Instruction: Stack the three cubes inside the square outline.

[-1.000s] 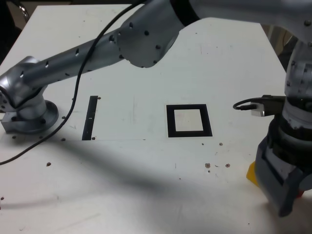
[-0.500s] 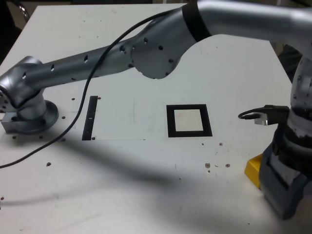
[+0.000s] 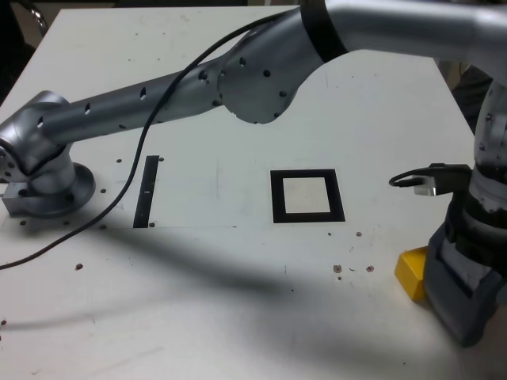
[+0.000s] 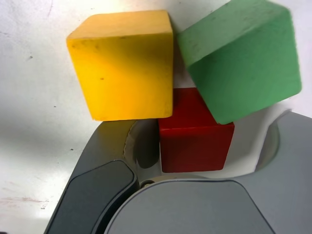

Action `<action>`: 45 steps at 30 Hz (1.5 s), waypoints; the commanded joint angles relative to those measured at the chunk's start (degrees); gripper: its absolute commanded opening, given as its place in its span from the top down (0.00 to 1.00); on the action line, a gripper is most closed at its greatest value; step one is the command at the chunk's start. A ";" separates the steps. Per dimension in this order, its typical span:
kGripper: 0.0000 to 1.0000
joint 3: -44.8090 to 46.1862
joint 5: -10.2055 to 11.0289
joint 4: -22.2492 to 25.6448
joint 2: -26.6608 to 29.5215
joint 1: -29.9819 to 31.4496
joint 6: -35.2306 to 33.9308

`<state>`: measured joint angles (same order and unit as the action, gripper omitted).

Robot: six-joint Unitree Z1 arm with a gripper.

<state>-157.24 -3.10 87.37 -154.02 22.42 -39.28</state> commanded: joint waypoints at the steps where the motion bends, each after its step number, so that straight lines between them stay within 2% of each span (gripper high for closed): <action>1: 0.66 -1.30 0.28 -0.34 -0.46 -0.19 -0.06; 9: 0.69 -1.23 -0.30 -0.37 -0.37 -0.19 0.09; 18: 0.69 -0.57 0.00 -0.12 0.05 -0.16 0.42; 34: 0.69 2.91 3.41 0.65 5.18 1.96 1.42; 45: 0.69 8.88 5.60 3.96 14.08 2.80 4.88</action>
<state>-149.62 2.19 90.73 -142.02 25.14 -35.06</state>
